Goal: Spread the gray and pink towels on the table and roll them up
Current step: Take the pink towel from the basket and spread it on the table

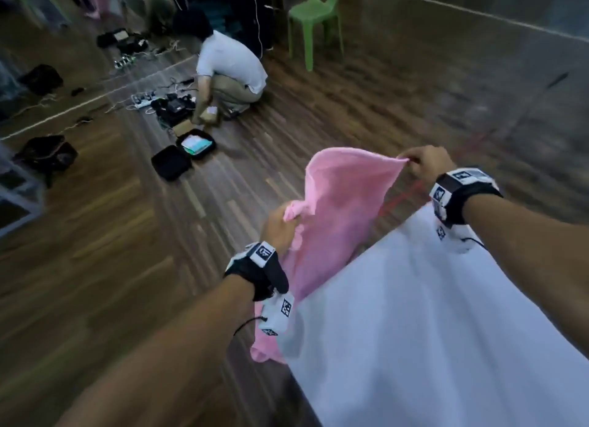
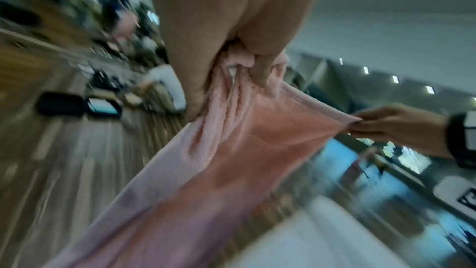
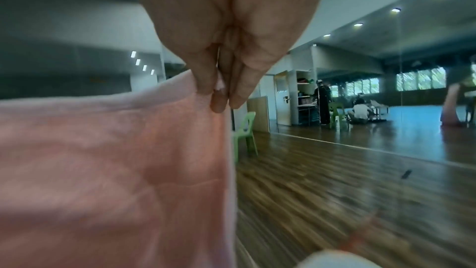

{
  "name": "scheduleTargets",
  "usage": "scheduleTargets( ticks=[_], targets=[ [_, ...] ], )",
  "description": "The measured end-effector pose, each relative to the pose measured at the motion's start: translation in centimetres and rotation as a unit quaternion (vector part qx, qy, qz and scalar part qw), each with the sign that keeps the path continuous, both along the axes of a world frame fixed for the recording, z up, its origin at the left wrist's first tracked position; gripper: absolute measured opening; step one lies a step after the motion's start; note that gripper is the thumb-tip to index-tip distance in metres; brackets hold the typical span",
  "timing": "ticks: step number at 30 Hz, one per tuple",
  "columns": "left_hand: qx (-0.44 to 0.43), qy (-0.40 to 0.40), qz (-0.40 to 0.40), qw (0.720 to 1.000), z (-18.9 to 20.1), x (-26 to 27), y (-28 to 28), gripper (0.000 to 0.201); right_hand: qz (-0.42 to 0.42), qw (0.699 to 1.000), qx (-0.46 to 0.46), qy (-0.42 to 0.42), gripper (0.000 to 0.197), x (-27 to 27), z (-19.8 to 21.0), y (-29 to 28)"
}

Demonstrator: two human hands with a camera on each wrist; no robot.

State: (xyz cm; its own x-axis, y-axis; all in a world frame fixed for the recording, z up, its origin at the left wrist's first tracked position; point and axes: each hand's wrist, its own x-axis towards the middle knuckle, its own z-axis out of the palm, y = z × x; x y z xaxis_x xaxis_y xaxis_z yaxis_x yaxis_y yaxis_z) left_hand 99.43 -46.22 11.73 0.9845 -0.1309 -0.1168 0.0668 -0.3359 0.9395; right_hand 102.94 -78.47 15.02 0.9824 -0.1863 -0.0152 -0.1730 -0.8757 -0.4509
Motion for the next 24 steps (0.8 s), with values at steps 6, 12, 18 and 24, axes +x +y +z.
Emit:
scheduleTargets(
  ticks=[6,12,18,24],
  targets=[
    [0.135,0.06,-0.259,0.955,-9.3,-17.4,-7.2,0.029,-0.063,0.946,-0.127,0.292,0.043,-21.9,-11.5,-9.3],
    [0.056,0.246,-0.512,0.821,-7.2,-32.6,-13.9,0.054,-0.239,0.812,-0.227,0.481,0.051,-42.1,-10.5,-17.3],
    [0.46,0.042,-0.371,0.806,-11.9,-34.8,-11.6,0.11,-0.09,0.964,-0.096,0.231,0.068,-41.6,-13.4,-9.2],
    [0.496,0.042,-0.382,0.779,-14.9,-38.4,-13.1,0.131,-0.098,0.95,-0.042,0.295,0.097,-45.7,-18.3,-5.7]
  ],
)
